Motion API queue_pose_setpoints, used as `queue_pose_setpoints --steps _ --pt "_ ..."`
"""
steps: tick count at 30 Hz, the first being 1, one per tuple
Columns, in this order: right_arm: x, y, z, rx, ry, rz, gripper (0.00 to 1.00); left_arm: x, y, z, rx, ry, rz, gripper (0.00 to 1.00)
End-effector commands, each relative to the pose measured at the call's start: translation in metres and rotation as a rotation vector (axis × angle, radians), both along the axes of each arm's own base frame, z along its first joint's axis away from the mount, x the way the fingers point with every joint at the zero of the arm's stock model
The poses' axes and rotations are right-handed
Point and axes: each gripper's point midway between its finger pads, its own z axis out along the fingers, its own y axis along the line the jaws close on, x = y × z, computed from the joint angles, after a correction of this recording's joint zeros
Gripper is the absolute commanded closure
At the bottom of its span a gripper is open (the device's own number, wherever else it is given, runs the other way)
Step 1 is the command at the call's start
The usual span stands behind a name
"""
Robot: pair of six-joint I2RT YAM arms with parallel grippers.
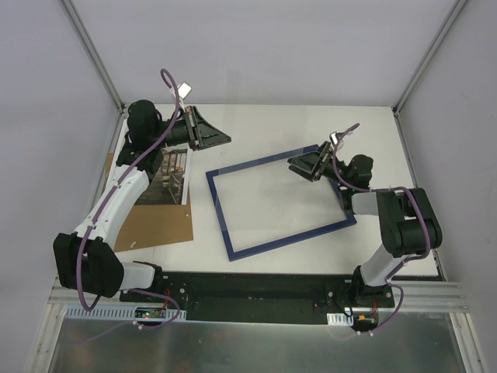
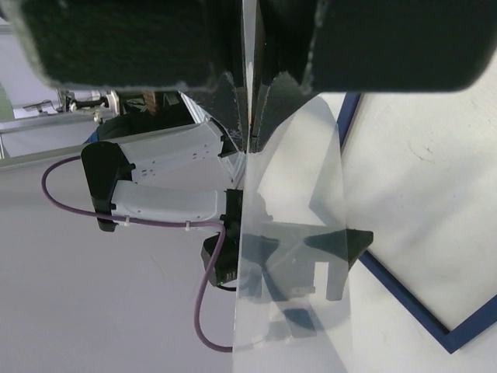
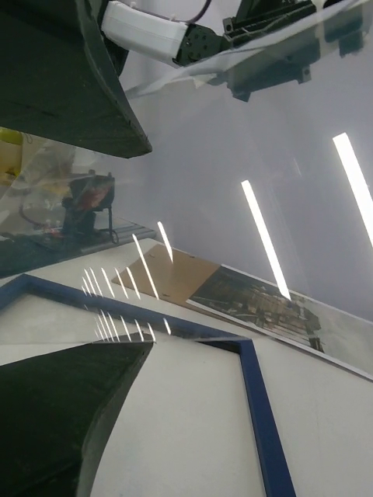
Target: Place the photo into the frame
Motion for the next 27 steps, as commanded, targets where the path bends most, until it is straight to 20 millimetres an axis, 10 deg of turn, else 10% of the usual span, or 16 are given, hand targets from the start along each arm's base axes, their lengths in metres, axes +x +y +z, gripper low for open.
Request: queue_pose_setpoints --steps 1,14,27 --pt "-0.035 0.004 0.061 0.047 -0.311 0.063 0.02 -0.004 0.004 0.017 -0.047 -0.068 -0.029 1.0" --pt "-0.087 -0.005 0.112 0.09 -0.374 0.105 0.15 -0.009 0.025 -0.002 -0.044 -0.066 -0.052 1.0" --pt "-0.114 -0.013 0.105 -0.156 -0.339 0.072 0.35 -0.015 0.027 -0.018 -0.055 -0.06 -0.066 1.0"
